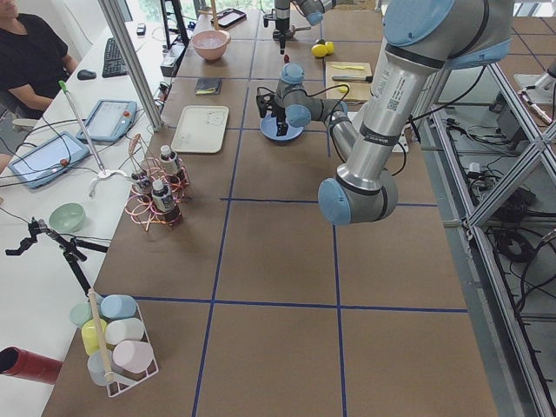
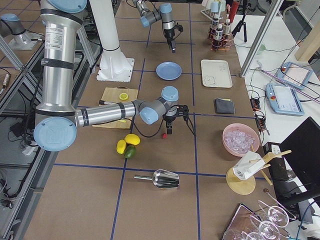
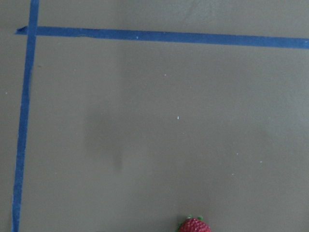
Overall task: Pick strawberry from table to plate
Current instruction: 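Lower the right gripper onto the red strawberry and grasp it while the left arm withdraws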
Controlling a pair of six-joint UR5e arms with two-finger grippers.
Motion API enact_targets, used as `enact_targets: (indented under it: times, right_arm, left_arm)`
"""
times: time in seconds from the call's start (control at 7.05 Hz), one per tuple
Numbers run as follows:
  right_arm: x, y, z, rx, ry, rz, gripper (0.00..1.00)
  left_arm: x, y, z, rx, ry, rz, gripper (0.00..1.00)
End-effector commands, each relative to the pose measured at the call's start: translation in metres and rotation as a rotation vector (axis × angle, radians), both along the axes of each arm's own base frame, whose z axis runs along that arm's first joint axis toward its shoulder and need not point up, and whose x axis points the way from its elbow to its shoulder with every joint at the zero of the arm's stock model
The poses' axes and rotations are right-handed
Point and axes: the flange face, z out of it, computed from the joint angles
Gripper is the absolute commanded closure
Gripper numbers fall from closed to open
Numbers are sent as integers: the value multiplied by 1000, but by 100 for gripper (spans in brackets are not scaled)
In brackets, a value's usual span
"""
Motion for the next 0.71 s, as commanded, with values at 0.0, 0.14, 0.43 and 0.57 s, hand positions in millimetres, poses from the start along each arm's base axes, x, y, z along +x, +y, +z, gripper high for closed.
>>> enact_targets:
  times: [0.0, 0.14, 0.43, 0.57]
  right_arm:
    - [-7, 22, 22, 2, 30, -2, 0]
    - [-8, 24, 34, -7, 38, -5, 0]
    - [-13, 18, 43, -16, 47, -7, 0]
    - [-17, 14, 39, -9, 41, -9, 8]
  left_arm:
    - [-29, -16, -9, 4, -1, -12, 0]
    - [-31, -18, -7, 3, -3, -16, 0]
    - [-32, -19, -7, 3, -3, -18, 0]
    - [-30, -20, -6, 1, -6, -18, 0]
